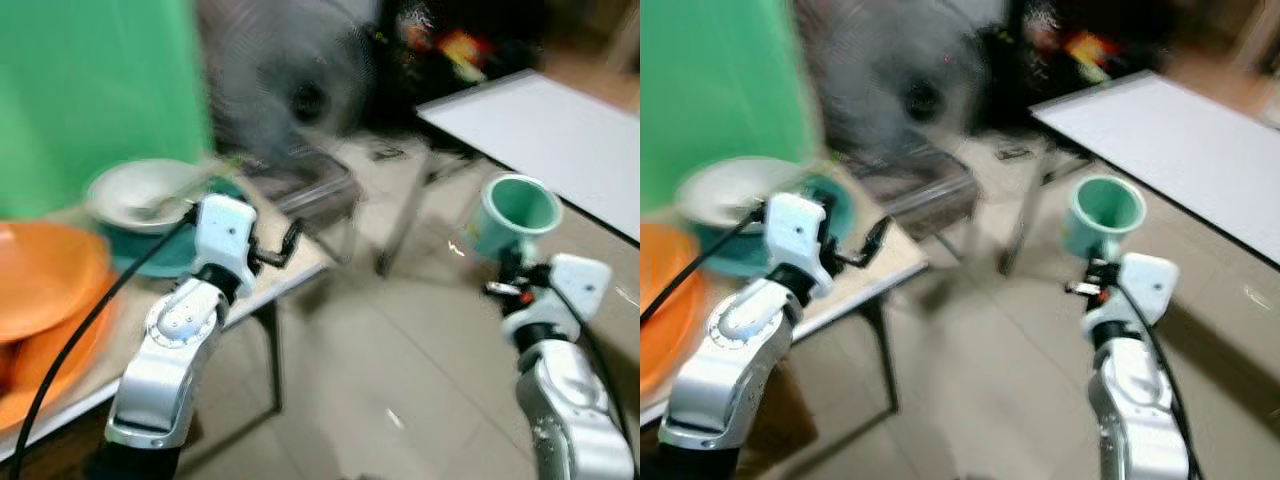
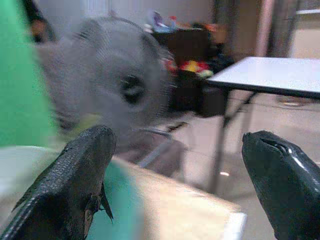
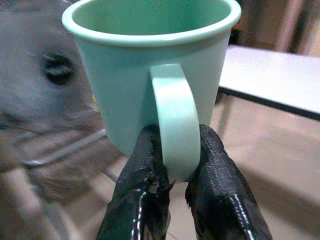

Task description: Setting the table

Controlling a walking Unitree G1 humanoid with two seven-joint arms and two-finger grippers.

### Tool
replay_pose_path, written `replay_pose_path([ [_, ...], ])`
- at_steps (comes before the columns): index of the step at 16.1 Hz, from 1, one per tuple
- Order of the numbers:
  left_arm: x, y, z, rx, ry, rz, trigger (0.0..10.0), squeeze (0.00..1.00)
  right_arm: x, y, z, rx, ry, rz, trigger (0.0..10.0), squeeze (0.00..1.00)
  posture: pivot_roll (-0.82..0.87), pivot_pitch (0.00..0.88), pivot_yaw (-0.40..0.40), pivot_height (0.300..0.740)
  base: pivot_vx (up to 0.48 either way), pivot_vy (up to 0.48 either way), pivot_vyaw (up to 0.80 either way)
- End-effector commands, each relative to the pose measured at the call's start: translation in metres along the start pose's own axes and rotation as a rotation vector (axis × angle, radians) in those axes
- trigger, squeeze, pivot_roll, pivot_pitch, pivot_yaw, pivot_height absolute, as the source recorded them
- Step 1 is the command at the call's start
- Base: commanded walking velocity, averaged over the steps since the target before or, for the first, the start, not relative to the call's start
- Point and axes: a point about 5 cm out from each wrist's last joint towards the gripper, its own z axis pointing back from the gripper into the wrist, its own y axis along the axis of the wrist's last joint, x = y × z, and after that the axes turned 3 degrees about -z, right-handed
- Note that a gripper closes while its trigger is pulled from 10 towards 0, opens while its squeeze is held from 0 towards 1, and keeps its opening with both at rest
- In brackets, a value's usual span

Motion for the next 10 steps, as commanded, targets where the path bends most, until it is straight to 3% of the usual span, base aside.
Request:
replay_pose_path([
  [1, 0.0005, 0.0025, -0.0004, 0.010, -0.010, -0.011, 10.0, 0.00, -0.0036, 0.0011, 0.0006, 0.003, 0.019, -0.016, 10.0, 0.00, 0.07, 0.000, -0.066, 0.740, 0.322, 0.000, -0.80],
  [10, 0.0071, 0.0025, -0.0010, 0.014, -0.059, 0.007, 10.0, 0.00, -0.0024, 0.0028, 0.0065, 0.026, 0.002, -0.035, 10.0, 0.00, 0.06, 0.000, -0.048, 0.740, 0.321, 0.000, -0.80],
])
